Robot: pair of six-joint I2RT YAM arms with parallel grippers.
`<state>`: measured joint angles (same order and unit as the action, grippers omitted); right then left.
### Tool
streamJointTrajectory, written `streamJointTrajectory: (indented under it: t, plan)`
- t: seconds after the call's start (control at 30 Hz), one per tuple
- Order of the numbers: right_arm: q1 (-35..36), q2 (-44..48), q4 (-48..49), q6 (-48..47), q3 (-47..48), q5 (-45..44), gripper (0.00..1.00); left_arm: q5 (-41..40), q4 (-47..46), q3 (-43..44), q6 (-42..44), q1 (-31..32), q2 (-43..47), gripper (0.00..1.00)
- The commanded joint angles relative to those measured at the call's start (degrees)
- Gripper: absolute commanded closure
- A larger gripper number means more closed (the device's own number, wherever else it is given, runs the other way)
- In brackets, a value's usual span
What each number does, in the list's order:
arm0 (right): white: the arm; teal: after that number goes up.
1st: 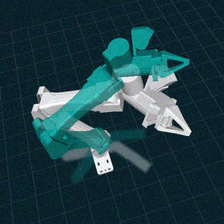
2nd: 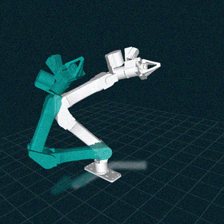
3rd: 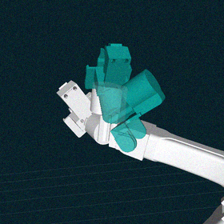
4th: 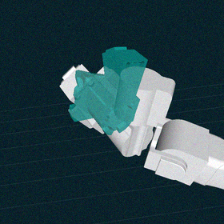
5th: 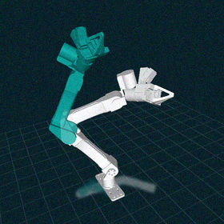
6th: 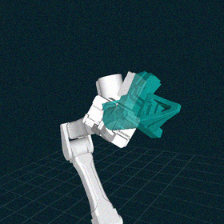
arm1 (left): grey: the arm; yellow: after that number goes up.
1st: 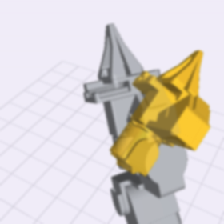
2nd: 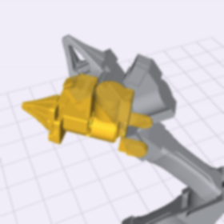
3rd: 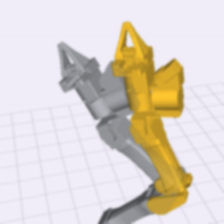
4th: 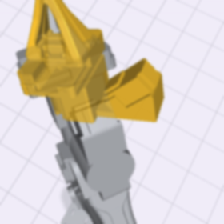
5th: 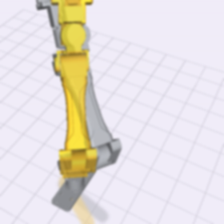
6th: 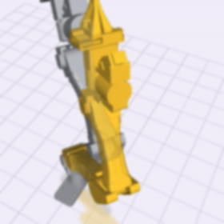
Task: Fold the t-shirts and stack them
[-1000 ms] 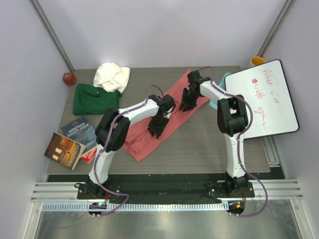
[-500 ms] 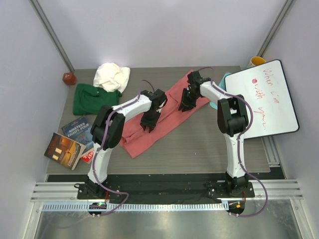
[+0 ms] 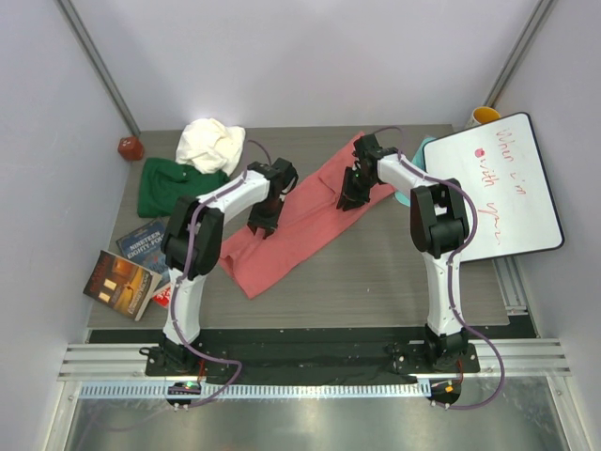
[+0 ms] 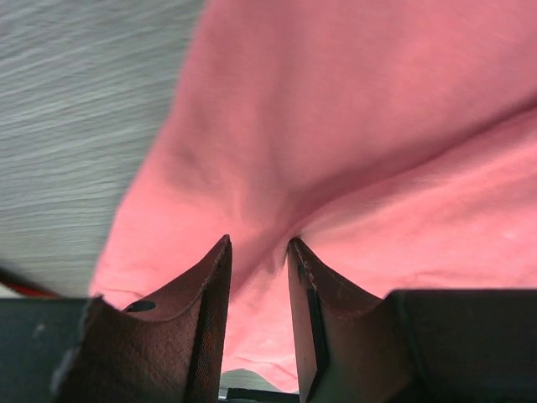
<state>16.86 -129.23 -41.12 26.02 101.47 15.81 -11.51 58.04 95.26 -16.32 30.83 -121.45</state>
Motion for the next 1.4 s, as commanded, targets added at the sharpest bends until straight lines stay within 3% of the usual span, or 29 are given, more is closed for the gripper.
streamJointTrajectory:
  t: [0.0, 0.73, 1.0, 1.37]
  plan:
    - [0.54, -1.73, -2.38, -2.29, -3.03, -3.42, 0.70, -3.60, 0.76, -0.52, -0.73, -1.47, 2.54, 0.66]
    - [-4.73, -0.67, -5.46, -4.66, 1.88, -10.54, 0.70, -0.72, -0.30, -13.08, -1.88, -2.00, 5.52, 0.66]
    - [-6.23, -7.43, -9.06, -4.93, 13.83, -10.10, 0.70, 6.22, -0.56, -15.37, -1.88, -0.34, 7.37, 0.66]
    - [-6.40, -17.45, -9.94, -4.13, 28.34, -10.09, 0.68, 11.24, 0.49, -14.85, -2.14, 7.93, 5.78, 0.68]
